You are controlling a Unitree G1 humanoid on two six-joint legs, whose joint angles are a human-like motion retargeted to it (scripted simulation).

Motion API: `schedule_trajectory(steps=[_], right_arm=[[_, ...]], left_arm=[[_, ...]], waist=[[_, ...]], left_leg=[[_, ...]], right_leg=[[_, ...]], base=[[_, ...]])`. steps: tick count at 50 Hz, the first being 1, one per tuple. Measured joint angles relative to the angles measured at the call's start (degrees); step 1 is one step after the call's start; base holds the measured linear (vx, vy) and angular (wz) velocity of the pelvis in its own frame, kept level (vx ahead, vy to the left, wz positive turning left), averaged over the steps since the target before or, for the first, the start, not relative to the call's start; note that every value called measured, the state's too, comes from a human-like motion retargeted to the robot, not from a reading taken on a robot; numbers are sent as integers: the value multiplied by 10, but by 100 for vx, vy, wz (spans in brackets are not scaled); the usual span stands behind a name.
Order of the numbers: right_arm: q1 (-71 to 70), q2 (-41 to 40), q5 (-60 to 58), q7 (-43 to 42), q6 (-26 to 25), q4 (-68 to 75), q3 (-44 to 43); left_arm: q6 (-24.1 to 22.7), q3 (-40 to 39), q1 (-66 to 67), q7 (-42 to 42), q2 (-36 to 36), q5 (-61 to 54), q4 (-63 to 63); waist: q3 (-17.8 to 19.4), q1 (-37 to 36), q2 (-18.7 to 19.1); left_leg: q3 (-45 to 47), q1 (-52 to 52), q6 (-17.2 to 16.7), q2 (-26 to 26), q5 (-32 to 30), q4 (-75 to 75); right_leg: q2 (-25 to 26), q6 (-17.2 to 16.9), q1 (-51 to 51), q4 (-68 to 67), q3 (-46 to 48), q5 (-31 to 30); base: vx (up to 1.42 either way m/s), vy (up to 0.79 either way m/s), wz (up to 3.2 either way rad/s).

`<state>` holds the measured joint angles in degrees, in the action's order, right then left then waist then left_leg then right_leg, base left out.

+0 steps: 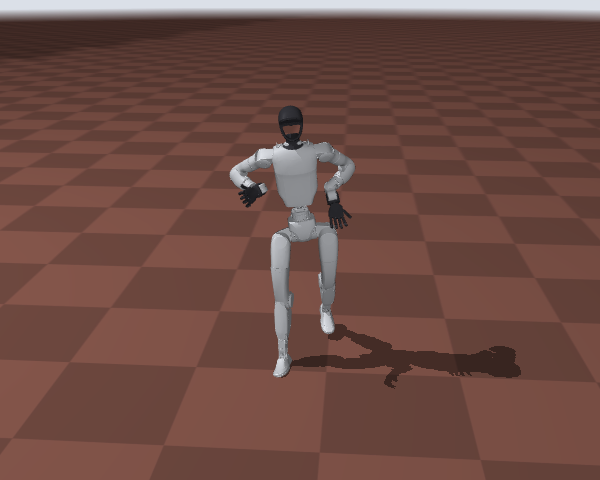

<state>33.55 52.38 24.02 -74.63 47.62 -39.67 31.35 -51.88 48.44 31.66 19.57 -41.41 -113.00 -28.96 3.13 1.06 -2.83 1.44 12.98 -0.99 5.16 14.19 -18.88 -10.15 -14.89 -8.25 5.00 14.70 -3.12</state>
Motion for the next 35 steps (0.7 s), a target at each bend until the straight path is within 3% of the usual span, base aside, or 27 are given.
schedule_trajectory(steps=[3, 5, 10, 13, 17, 22, 26, 30, 35], right_arm=[[0, 2, 5, -6, 4, -4, 11], [-1, 3, 11, -9, 4, -5, 18], [-5, 0, 17, -5, 6, 2, 37], [-6, -9, 10, -1, 8, 11, 43], [-5, -18, -3, -8, 6, 22, 35], [-5, -20, -11, -7, 10, 19, 30], [-8, -20, -6, -12, 30, 21, 33], [-15, -25, -1, -11, 43, 30, 38], [-3, -29, -14, 13, 49, 38, 31]], left_arm=[[6, -4, 6, 1, 0, 0, 1], [7, -8, 9, 6, -1, 0, 0], [5, -15, 14, 1, -4, 0, -5], [4, -19, 15, -6, -6, 0, -7], [-5, -23, 11, 5, -4, 0, -9], [0, -28, 4, -4, -11, 0, -7], [-2, -30, 2, -18, -10, 0, -6], [-2, -37, 6, -27, -2, 0, -6], [-2, -40, 23, -51, 9, 0, -9]], waist=[[-11, -18, -18], [-20, -33, -25], [-18, -80, -43], [-16, -109, -43], [-8, -142, -27], [17, -176, 28], [23, -177, 36], [9, -173, 30], [-18, -154, 37]], left_leg=[[24, -96, 29, 8, -68, -181], [47, -176, 51, 4, -83, -296], [84, -316, 92, 13, -18, -390], [79, -368, 88, 25, 2, -321], [89, -373, 75, 30, -45, -84], [129, -333, -5, -12, -111, 197], [191, -338, -57, -15, -84, 239], [204, -310, -44, -10, -96, 239], [175, -234, -11, -28, -70, 237]], right_leg=[[-15, 12, 30, -1, -8, 33], [-18, 14, 35, -6, -14, 48], [-18, -1, 46, -25, -45, 78], [-1, -1, 48, -38, -70, 94], [17, 0, 64, -53, -101, 121], [82, 19, 140, -52, -136, 158], [92, 19, 197, -47, -150, 170], [98, 25, 227, -71, -176, 148], [125, 14, 198, -232, -196, -1]], base=[[65, -26, -3], [59, -24, -16], [54, -21, -53], [52, -17, -76], [57, -2, -83], [66, 0, -97], [72, 4, -42], [78, 7, -27], [84, 10, -11]])
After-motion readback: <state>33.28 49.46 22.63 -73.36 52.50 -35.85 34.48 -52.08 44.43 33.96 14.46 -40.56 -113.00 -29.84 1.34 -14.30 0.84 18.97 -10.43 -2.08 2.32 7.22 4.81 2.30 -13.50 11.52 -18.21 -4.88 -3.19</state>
